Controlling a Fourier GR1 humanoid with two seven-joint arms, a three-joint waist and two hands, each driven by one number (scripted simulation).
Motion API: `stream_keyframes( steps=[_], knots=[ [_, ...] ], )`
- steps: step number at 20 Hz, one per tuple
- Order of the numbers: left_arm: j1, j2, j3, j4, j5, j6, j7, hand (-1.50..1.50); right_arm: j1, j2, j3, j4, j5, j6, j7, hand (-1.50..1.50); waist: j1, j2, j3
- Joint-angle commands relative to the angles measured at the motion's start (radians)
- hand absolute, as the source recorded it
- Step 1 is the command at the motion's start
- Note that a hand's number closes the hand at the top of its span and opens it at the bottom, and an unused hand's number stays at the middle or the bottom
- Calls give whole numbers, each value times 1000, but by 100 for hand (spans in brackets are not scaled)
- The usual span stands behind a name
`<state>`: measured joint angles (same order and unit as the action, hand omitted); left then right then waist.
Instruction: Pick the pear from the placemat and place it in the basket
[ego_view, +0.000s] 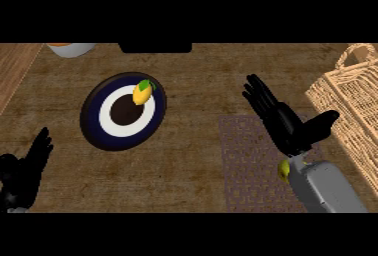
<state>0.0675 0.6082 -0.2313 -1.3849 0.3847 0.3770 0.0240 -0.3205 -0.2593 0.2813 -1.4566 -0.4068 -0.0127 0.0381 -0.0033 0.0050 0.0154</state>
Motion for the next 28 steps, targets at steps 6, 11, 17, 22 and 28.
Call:
stream_keyframes(
  steps=[6, 11, 17, 22, 28],
  knots=[
    [-79, 25, 14, -47, -22, 5, 18, 0, 312, 72, -425, 45, -192, -204, -315, 150, -181, -8, 1],
    [-179, 6, -34, -48, -24, -54, 68, 0, 296, 201, -435, -36, 43, -414, -717, -150, -70, -3, -14],
    [-254, -40, -74, -13, -58, -38, 118, 0, 424, 151, -382, -73, 229, -754, -443, -150, -55, -3, -22],
    [-242, -17, -75, -36, -65, -49, 124, 0, 632, -64, -308, -51, 369, -726, -186, -150, -36, -1, -28],
    [-238, -46, -95, -15, -76, -49, 113, 0, 785, -291, -185, -208, 350, -413, 54, -150, -33, -1, -29]
  ],
)
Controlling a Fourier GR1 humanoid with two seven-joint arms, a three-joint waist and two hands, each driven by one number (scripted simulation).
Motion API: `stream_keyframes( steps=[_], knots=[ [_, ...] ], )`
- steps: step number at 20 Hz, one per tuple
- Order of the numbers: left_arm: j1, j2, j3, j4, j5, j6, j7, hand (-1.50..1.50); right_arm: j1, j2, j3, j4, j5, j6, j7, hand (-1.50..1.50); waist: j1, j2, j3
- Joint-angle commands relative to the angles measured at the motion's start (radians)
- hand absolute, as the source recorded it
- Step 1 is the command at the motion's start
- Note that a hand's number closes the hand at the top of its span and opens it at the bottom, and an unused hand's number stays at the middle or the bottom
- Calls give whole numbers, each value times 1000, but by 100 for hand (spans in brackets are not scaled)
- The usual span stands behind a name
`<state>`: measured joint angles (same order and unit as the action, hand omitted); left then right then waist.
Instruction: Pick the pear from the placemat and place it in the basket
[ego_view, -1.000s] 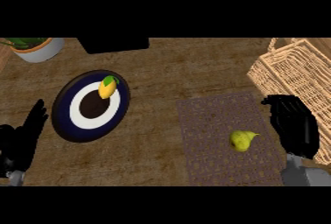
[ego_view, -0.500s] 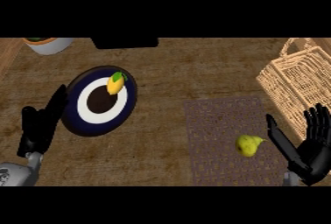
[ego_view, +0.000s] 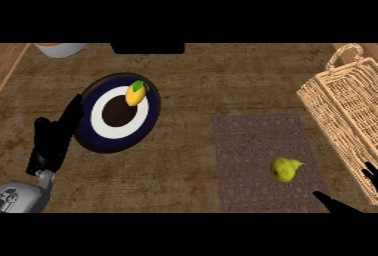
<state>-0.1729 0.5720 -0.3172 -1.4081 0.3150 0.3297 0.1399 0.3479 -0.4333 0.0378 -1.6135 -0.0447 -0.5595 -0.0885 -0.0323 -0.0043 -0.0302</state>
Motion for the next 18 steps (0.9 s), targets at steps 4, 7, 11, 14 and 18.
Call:
stream_keyframes(
  steps=[4, 7, 11, 14, 18],
  knots=[
    [-20, -2, -1, 10, -10, -10, 13, 0, 146, -231, 56, -310, -77, 229, 378, -150, 1, 2, 21],
    [-9, -31, -10, -8, -19, 1, 8, 0, 222, -303, -12, -480, -157, 262, 525, -150, 6, -1, 25],
    [-58, -56, 2, 70, -43, -28, 3, 0, 286, -319, -56, -695, -137, 206, 718, -150, 9, 3, 28],
    [-87, -65, 23, 58, -56, -39, 46, 0, 313, -246, -36, -732, -54, 151, 774, -150, 16, 3, 29],
    [-115, -95, 60, 118, -86, -80, 23, 0, 229, -203, -91, -581, -8, 200, 735, -150, 23, 4, 30]
  ],
)
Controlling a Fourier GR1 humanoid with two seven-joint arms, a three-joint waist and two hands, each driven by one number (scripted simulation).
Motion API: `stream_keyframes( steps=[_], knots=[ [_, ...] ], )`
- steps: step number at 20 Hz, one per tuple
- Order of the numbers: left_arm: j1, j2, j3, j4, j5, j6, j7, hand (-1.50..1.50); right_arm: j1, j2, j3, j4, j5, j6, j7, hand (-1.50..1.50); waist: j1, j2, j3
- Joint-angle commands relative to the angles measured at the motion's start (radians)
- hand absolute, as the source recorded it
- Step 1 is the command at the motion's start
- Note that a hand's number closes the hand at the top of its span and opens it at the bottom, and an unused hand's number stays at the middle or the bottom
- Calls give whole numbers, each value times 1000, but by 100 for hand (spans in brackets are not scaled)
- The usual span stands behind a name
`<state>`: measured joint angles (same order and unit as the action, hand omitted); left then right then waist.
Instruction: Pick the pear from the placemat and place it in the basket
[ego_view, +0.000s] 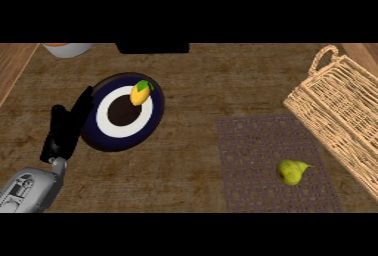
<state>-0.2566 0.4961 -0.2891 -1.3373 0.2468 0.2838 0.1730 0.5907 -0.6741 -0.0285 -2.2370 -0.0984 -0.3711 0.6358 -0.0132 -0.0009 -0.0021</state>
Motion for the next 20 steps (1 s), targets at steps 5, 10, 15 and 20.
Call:
stream_keyframes(
  steps=[5, 10, 15, 20],
  knots=[
    [52, -31, 40, -41, -49, -44, 8, 0, -12, 107, 9, -31, 165, -5, 119, -150, 11, -1, 2],
    [50, -60, 72, -56, -90, -65, 15, 0, -75, 206, 64, 90, 237, 35, 44, -150, 11, 0, 2],
    [-20, -65, 128, 26, -72, -121, 34, 0, -229, 302, 134, 330, 293, 9, -48, -150, 14, 3, 2],
    [10, -132, 154, 40, -129, -125, -10, 0, -242, 316, 40, 378, 278, 70, -97, -150, 10, 1, 2]
  ],
)
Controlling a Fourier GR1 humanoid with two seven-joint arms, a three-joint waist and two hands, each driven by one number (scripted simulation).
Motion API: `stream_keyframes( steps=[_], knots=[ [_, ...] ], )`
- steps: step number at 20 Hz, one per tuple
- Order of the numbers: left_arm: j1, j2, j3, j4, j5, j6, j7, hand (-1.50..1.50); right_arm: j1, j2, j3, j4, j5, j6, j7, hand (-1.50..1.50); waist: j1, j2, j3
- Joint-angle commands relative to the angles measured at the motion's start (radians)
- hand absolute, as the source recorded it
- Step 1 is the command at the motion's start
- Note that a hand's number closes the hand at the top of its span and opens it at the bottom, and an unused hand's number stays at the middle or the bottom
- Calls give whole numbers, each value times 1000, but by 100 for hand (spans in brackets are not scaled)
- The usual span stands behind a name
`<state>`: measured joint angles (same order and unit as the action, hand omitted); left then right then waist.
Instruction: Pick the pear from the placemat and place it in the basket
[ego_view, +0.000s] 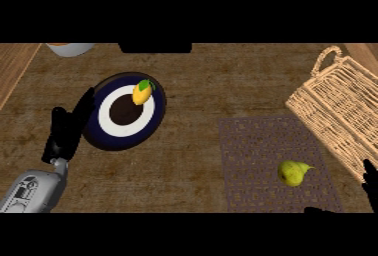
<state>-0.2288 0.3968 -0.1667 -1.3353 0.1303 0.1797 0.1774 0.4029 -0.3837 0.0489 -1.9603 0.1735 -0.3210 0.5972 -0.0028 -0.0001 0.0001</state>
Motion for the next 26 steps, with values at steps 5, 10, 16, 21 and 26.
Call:
stream_keyframes(
  steps=[5, 10, 16, 21, 26],
  knots=[
    [58, -66, 22, -49, -81, -18, 12, 0, -108, 87, -26, 139, 69, 20, -55, -150, 2, 0, 0],
    [-15, -75, 92, 6, -99, -69, 32, 0, -154, 147, -25, 255, 95, 31, -119, -150, -1, 0, 0],
    [21, -104, 118, 10, -137, -102, 4, 0, -218, 195, -21, 241, 164, 24, -20, -150, 1, 0, 0],
    [-23, -148, 116, -21, -180, -84, 57, 0, -231, 178, -54, 278, 130, 101, -31, -150, -1, 0, 0],
    [-7, -124, 189, 33, -168, -148, -6, 0, -313, 238, -74, 431, 133, 74, -108, -150, 2, 1, 0]
  ],
)
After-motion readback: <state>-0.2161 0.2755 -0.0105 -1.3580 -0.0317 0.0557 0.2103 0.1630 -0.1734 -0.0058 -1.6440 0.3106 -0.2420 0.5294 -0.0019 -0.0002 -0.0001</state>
